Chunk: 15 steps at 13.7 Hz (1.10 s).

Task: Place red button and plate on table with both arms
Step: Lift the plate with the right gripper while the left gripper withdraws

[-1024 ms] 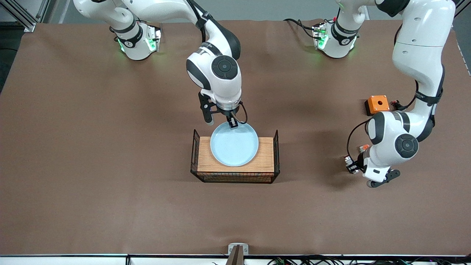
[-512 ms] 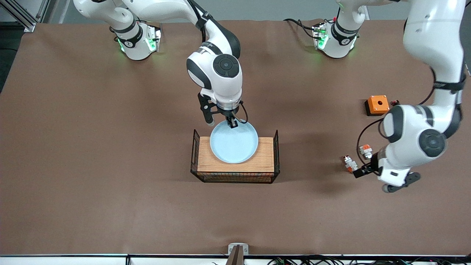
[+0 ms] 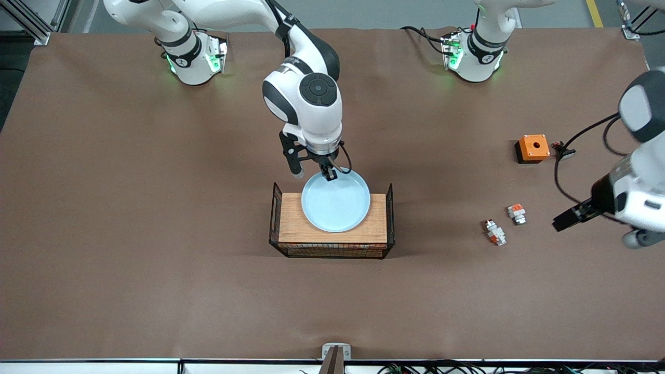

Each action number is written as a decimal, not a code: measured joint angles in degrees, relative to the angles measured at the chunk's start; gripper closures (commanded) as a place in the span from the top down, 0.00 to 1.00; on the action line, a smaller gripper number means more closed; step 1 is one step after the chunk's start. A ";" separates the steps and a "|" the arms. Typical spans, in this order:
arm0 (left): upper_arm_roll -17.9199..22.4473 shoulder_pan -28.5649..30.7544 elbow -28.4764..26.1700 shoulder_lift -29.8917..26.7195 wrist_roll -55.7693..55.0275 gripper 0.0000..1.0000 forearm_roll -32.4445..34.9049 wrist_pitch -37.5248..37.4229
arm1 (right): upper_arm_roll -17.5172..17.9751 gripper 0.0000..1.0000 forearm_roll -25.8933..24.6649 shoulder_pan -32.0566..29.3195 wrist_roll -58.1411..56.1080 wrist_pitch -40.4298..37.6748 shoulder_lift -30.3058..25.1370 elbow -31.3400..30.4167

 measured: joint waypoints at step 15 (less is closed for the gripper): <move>0.34 0.82 -0.12 -15.55 14.49 1.00 0.00 -21.11 | -0.25 0.00 6.46 -1.73 -16.70 -31.43 -9.71 14.25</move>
